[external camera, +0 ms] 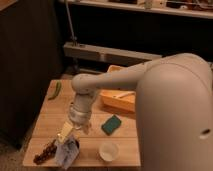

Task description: Place towel in metal cup

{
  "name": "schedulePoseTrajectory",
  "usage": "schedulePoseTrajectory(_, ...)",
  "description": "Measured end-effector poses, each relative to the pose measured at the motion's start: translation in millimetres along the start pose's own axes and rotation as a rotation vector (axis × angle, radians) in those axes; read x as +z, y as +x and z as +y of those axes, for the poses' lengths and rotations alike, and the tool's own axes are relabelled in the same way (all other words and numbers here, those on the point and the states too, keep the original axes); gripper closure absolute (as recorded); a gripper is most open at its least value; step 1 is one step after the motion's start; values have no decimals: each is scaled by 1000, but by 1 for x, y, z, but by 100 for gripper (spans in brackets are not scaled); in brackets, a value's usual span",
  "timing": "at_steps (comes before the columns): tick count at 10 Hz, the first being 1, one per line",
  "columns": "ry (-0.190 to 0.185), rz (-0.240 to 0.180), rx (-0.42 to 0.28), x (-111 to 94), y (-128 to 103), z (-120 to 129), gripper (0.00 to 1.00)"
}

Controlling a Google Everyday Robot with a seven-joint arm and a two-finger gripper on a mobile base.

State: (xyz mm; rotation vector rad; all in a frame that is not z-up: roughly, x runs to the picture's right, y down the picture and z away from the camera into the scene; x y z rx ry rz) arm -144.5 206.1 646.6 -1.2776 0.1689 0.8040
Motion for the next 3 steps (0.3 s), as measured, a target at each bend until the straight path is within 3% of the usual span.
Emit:
schedulePoseTrajectory(2,15,-59,7,-15,2,0,20)
schedulePoseTrajectory(3,15,-62,7,-14,1,0,20)
